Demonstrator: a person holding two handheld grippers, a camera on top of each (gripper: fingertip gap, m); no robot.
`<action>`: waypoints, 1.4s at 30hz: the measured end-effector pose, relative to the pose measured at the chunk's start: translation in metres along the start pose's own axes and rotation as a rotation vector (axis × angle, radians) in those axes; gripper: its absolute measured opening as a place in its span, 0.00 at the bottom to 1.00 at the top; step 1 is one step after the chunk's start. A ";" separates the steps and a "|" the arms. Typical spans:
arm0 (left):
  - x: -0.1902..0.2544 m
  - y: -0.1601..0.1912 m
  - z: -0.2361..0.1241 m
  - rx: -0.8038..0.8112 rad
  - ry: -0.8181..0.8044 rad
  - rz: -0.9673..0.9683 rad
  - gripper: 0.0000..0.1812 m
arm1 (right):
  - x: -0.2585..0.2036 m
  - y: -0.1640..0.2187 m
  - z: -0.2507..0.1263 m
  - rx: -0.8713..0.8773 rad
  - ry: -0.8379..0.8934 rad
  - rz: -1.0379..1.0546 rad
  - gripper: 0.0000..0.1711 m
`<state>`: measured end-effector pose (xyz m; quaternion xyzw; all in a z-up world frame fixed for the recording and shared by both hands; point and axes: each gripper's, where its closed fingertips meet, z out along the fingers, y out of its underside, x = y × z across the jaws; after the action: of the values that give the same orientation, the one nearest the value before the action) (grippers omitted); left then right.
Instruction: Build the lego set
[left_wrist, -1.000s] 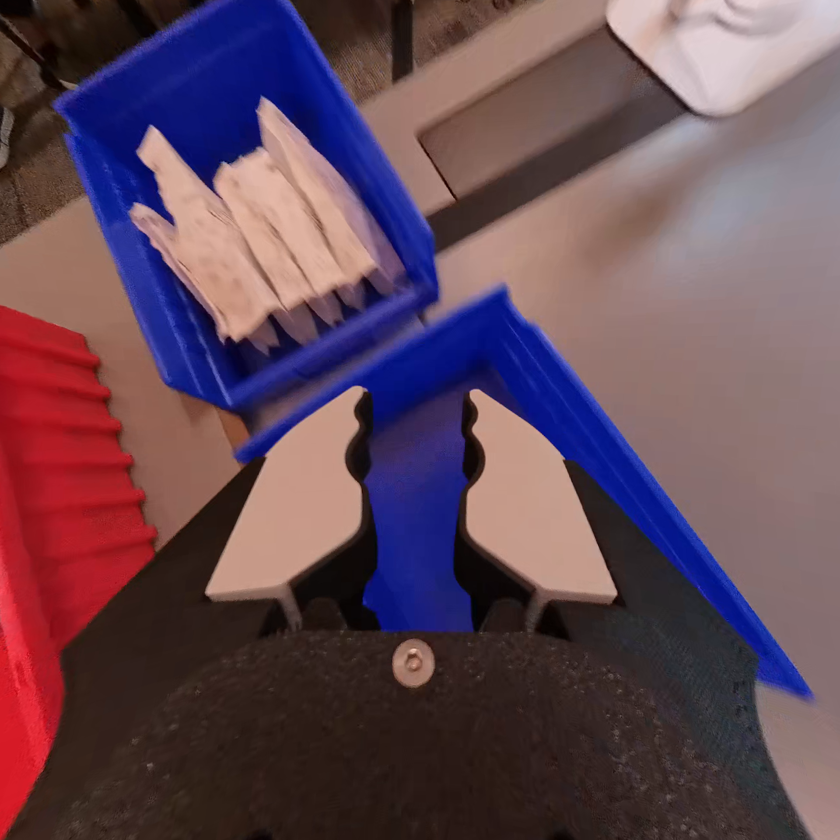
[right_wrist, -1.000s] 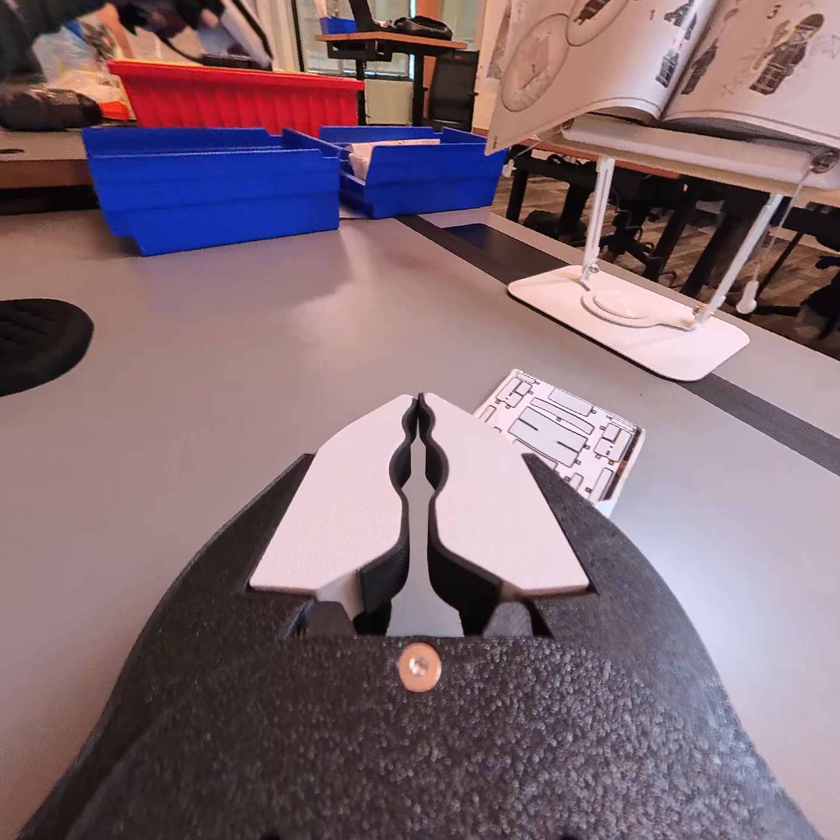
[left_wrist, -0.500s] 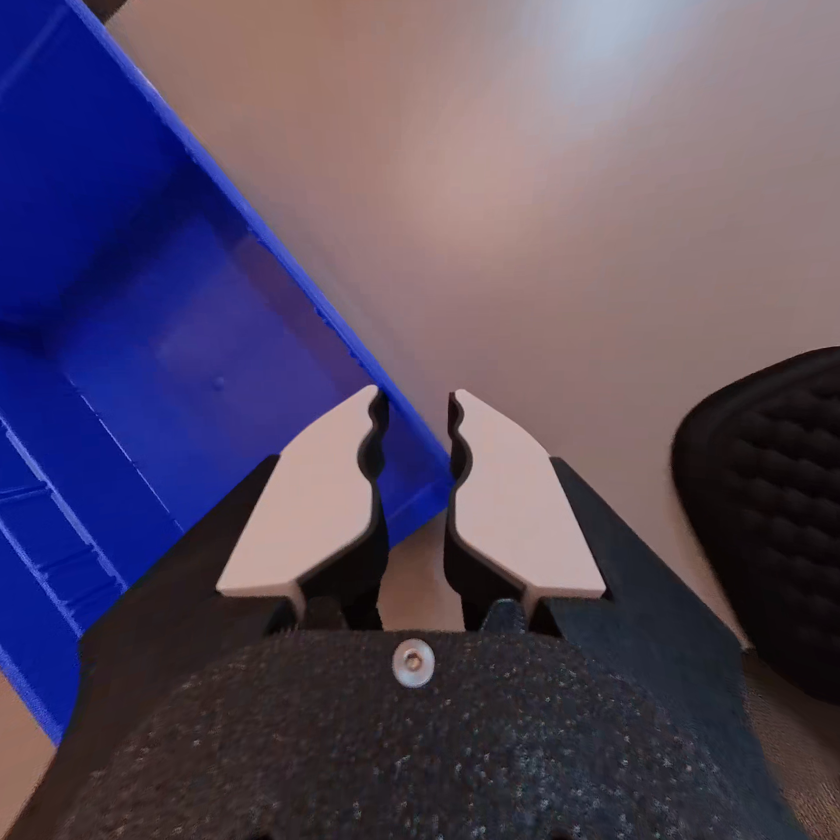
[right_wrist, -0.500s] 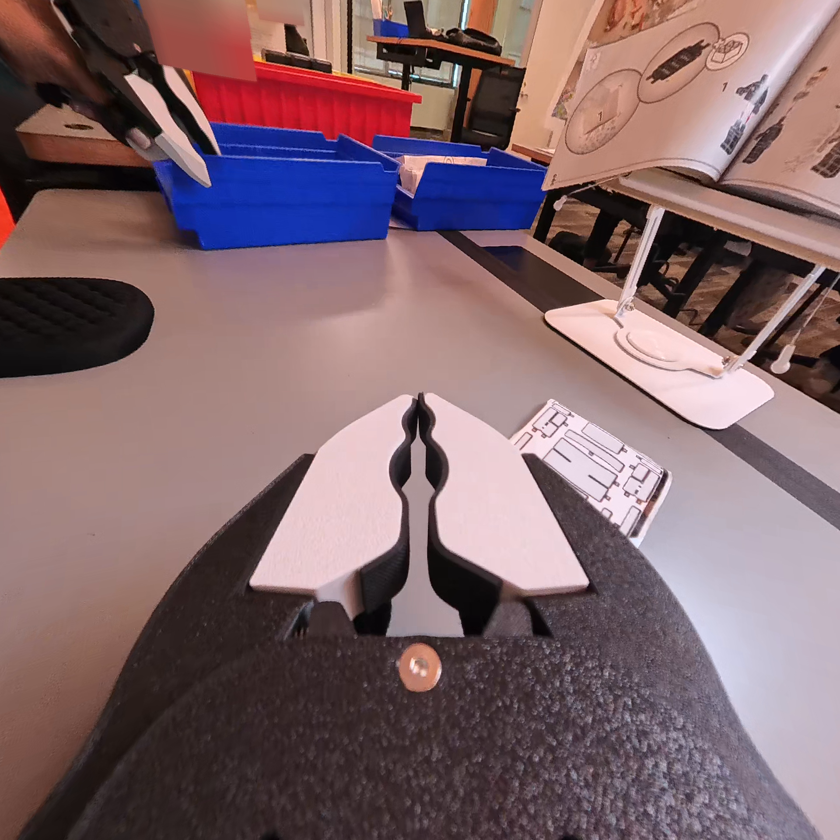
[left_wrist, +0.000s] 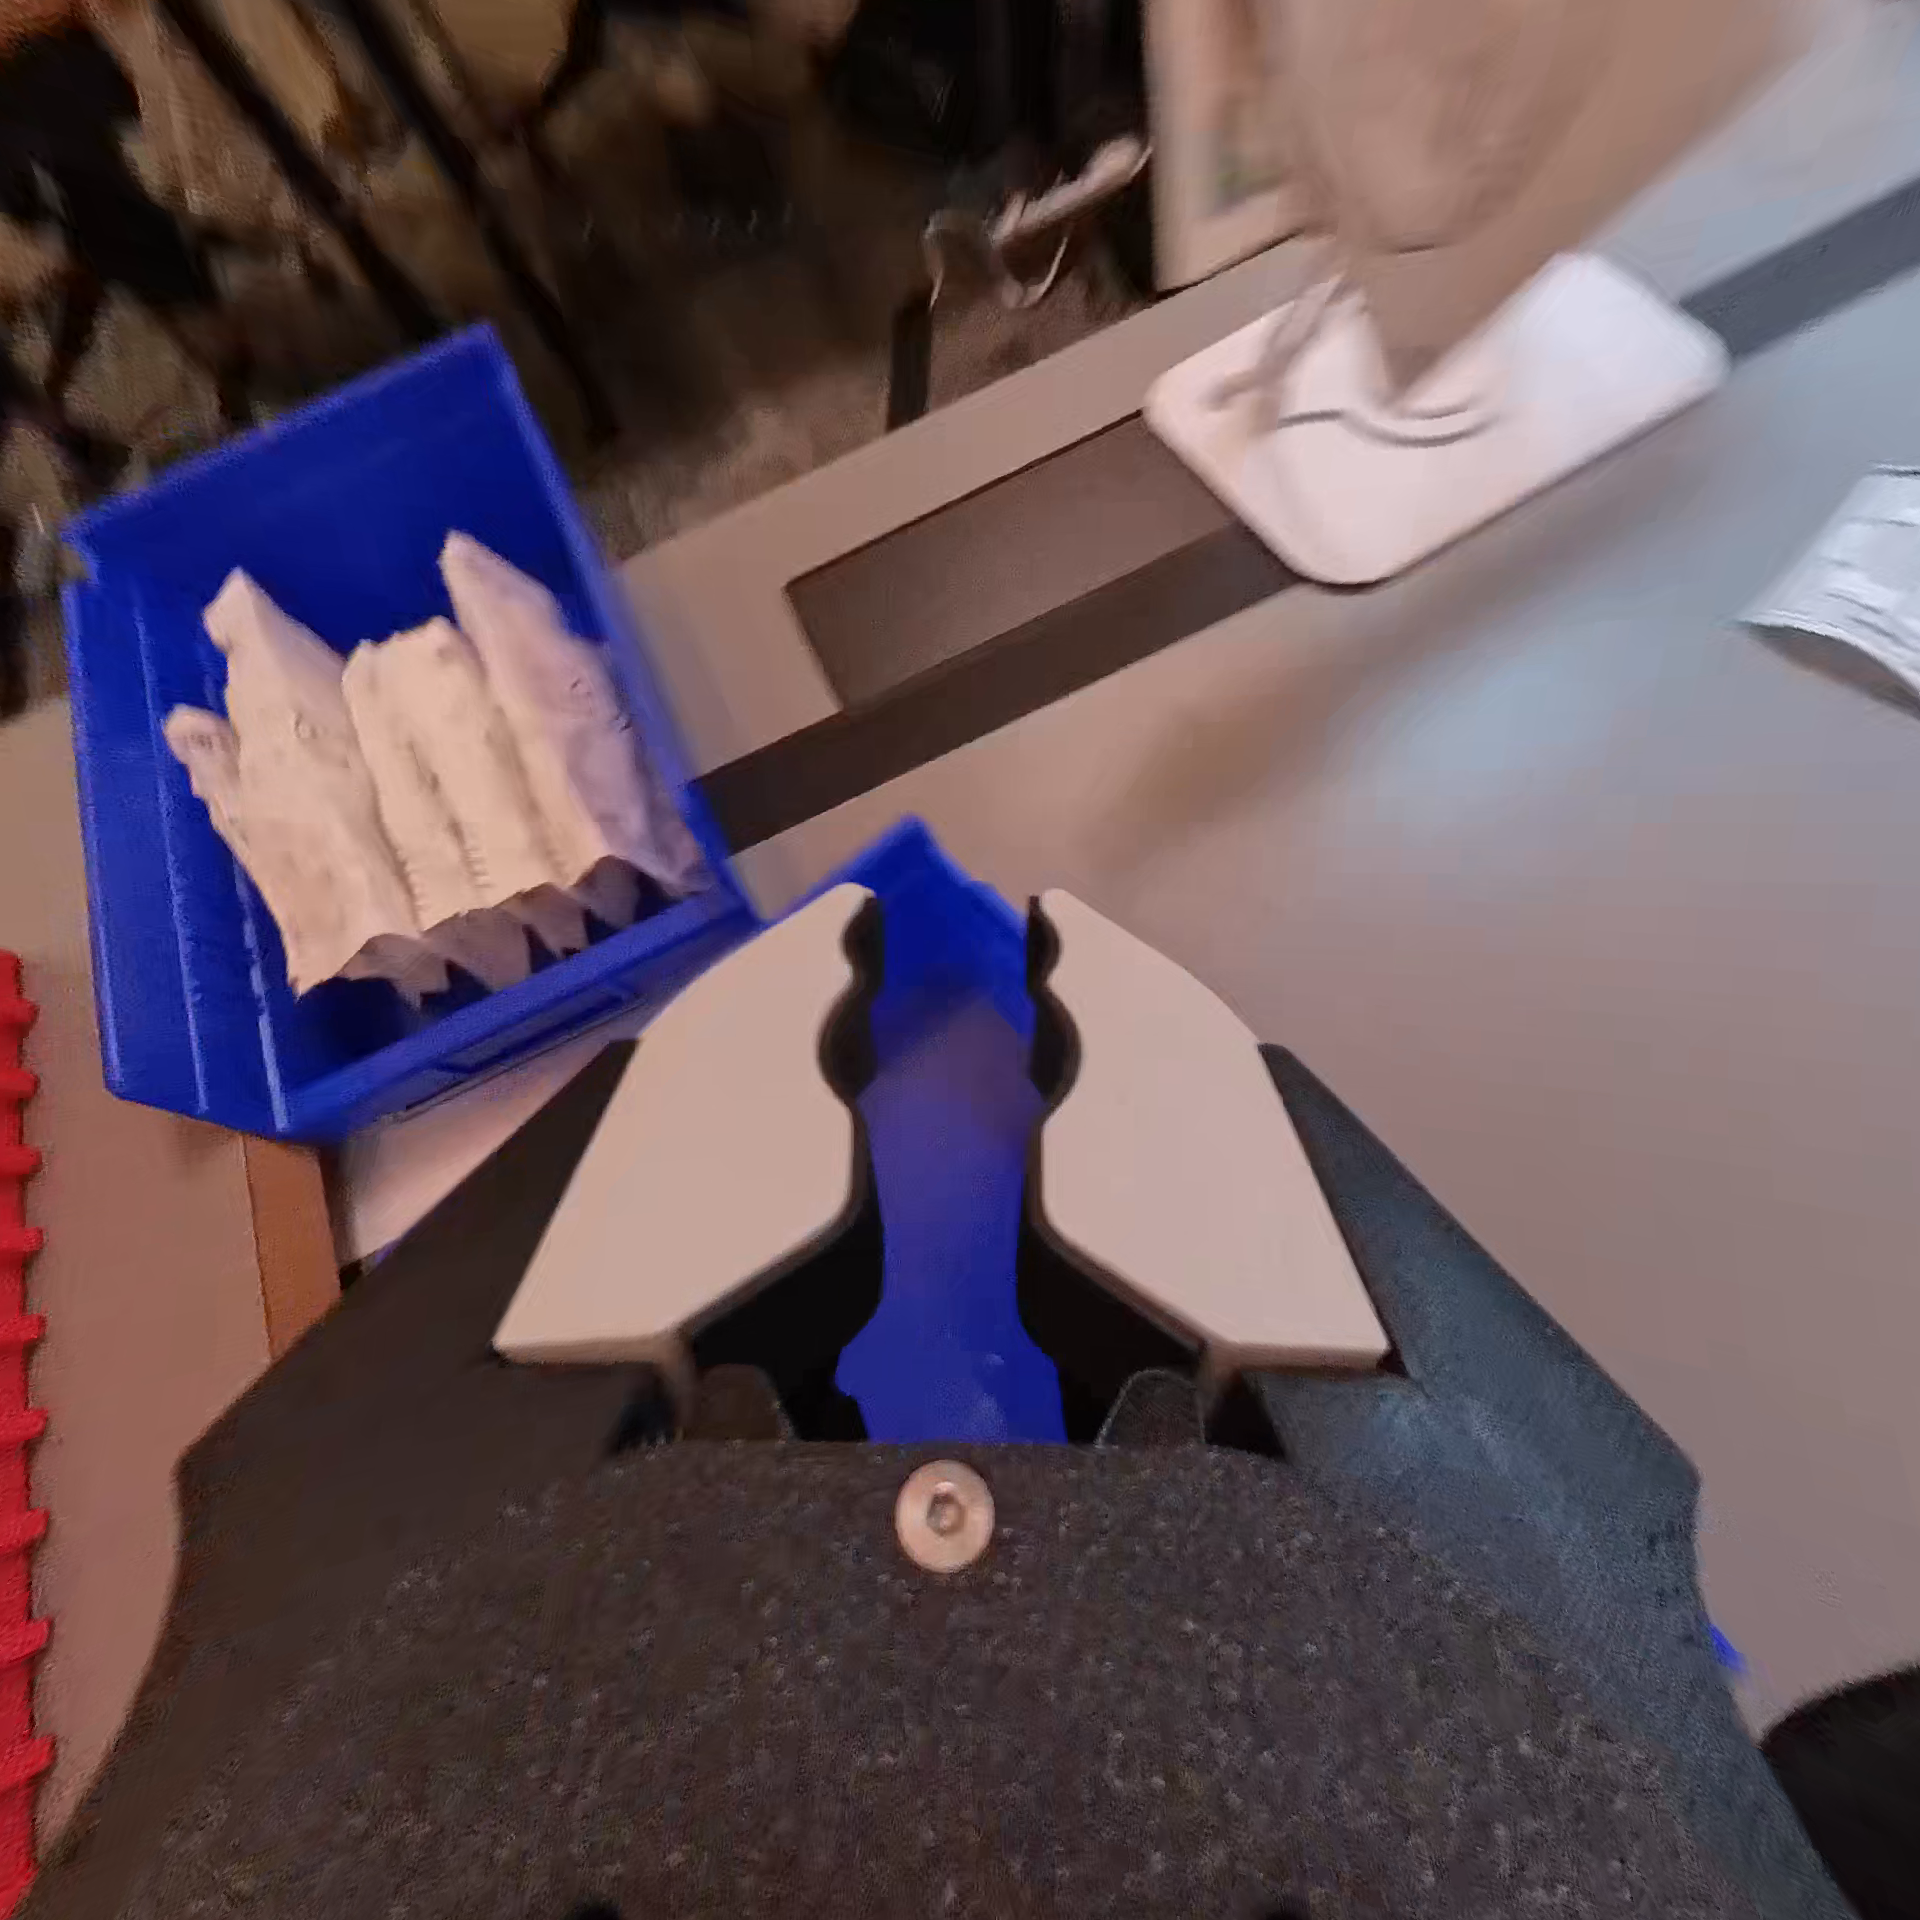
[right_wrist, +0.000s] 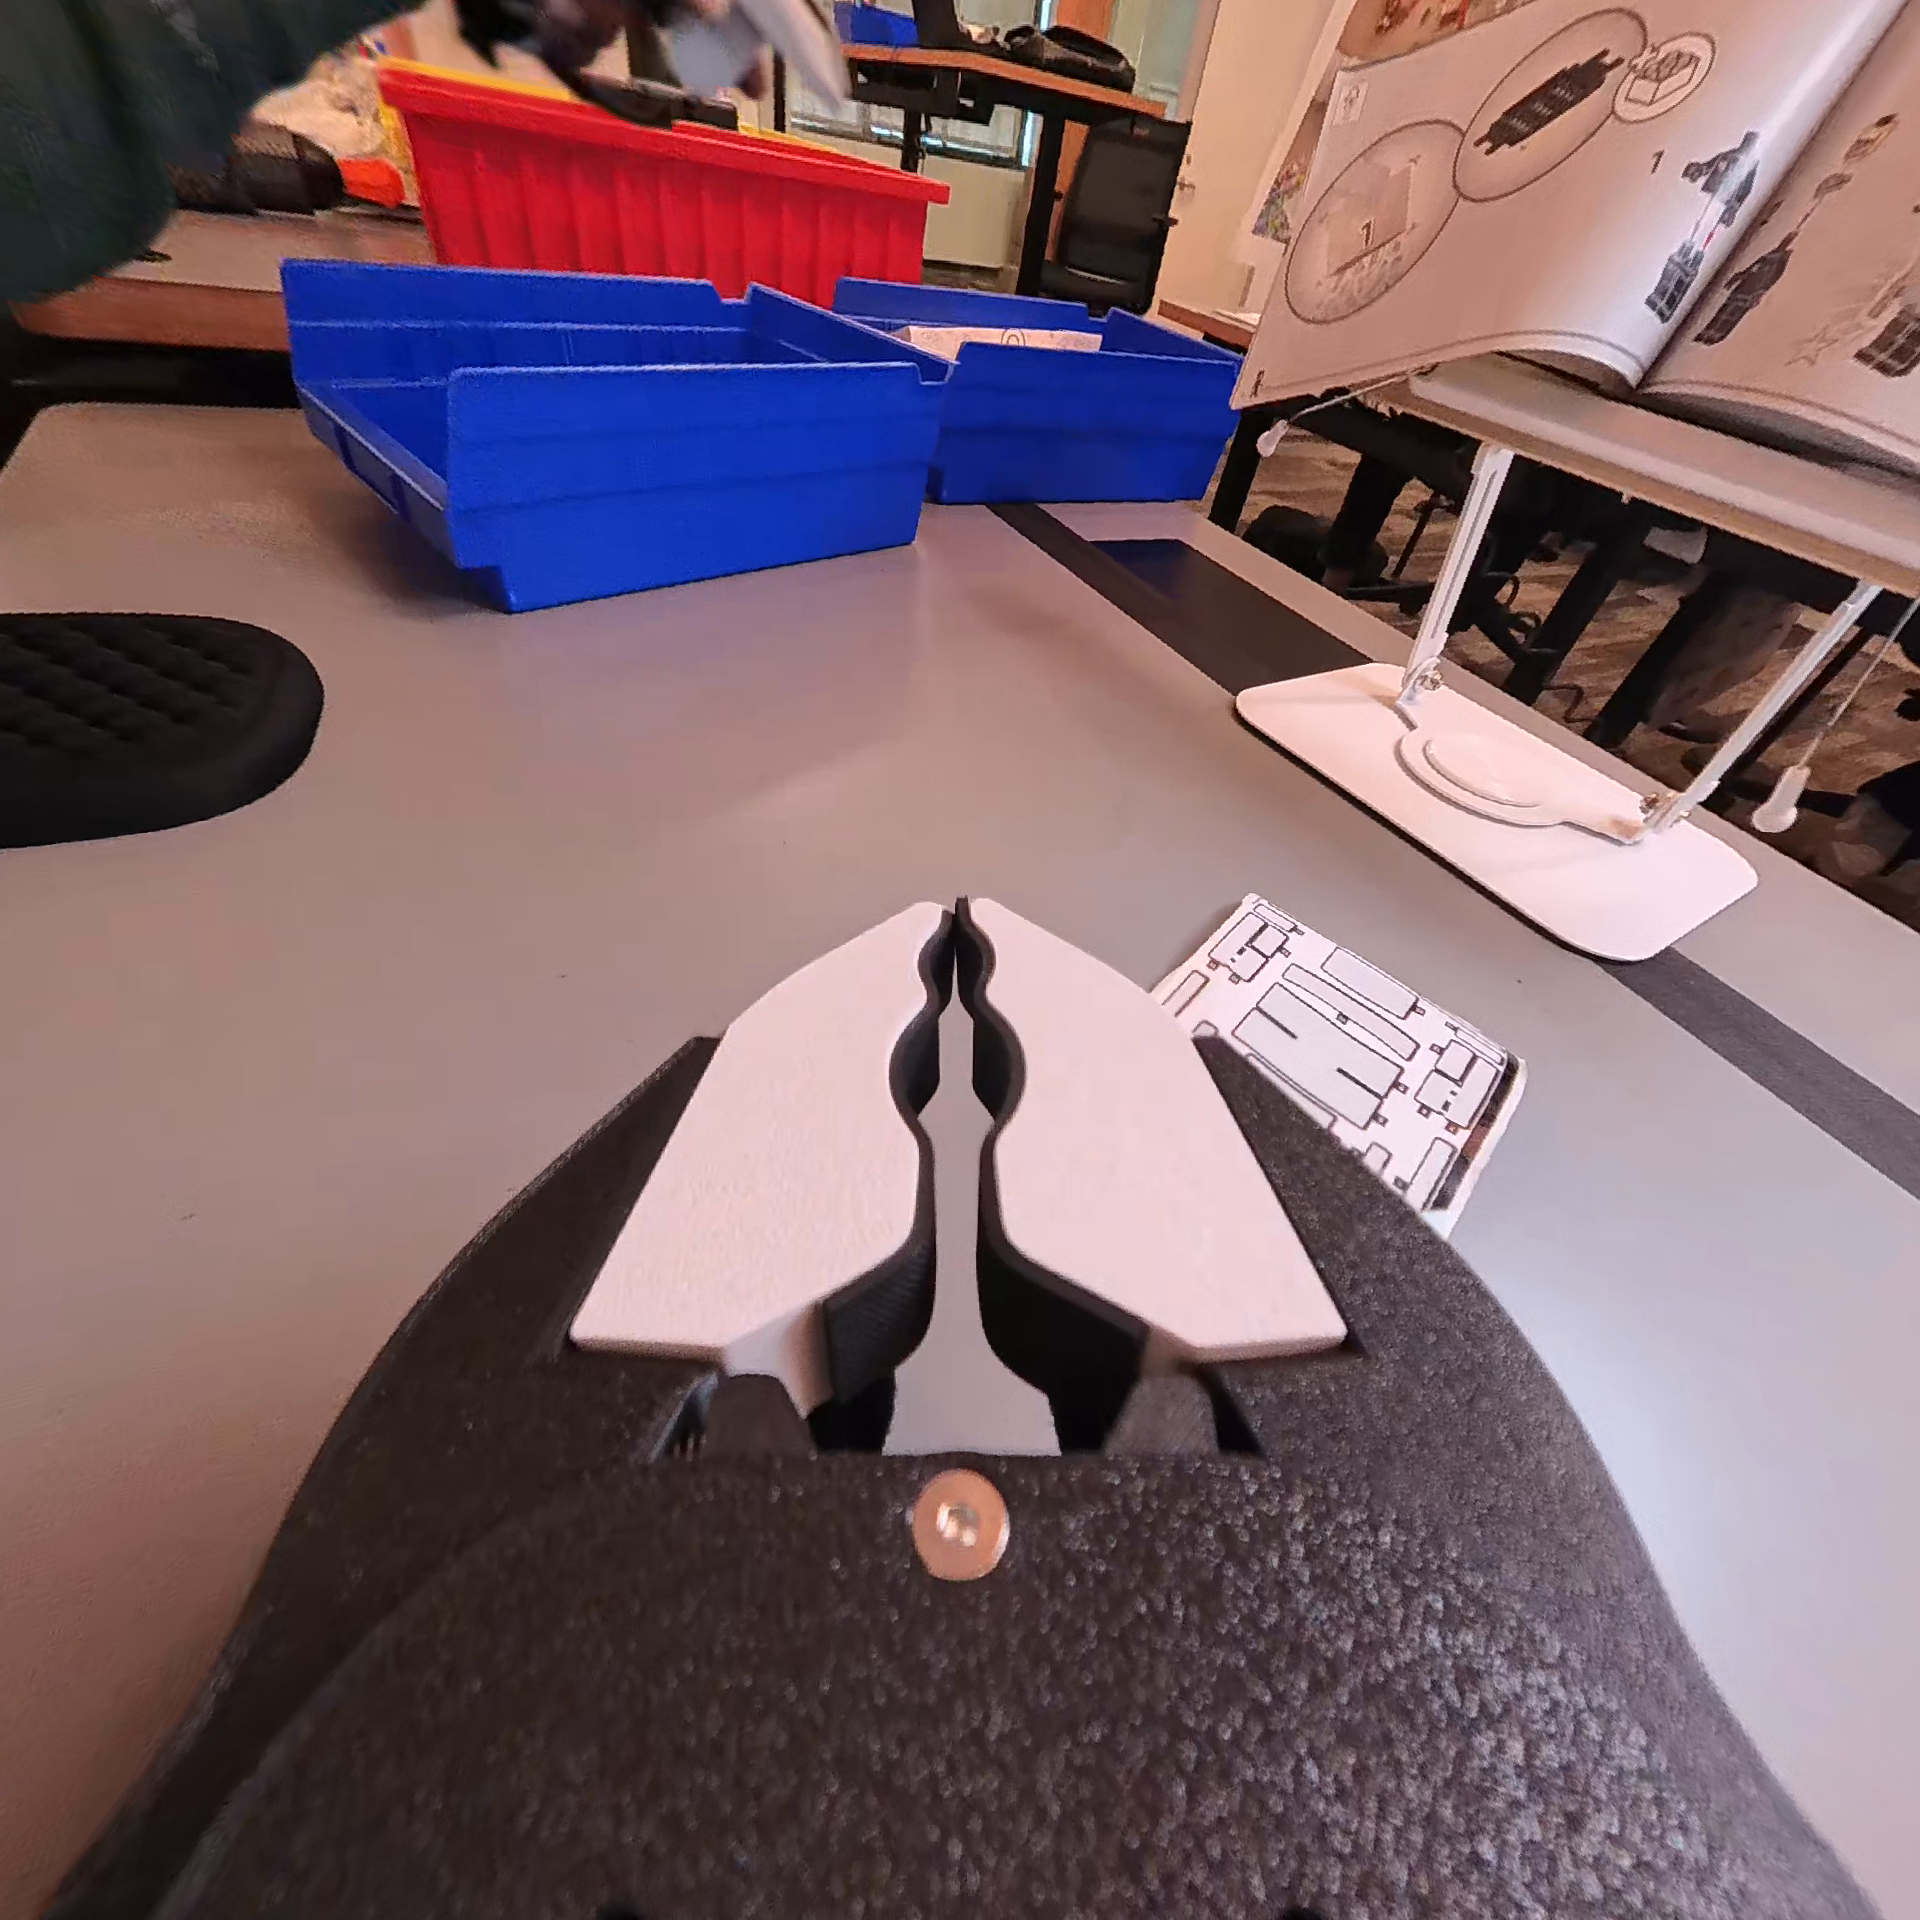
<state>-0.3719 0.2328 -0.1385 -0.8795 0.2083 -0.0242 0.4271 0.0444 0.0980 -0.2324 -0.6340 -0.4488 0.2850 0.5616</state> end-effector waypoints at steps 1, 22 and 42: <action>-0.021 -0.001 0.022 -0.063 0.004 -0.059 0.20 | 0.001 0.001 0.000 -0.006 0.002 -0.001 0.00; -0.132 -0.022 0.134 -0.378 -0.256 -0.194 0.05 | 0.062 0.006 -0.028 -0.030 0.305 0.071 0.00; -0.004 -0.037 -0.121 -0.038 -0.517 -0.019 0.05 | 0.095 -0.014 -0.131 0.040 0.651 0.151 0.00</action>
<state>-0.3892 0.1647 -0.0327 -0.8662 0.0842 0.2014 0.4495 0.1955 0.1224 -0.1780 -0.7122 -0.1919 0.1169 0.6651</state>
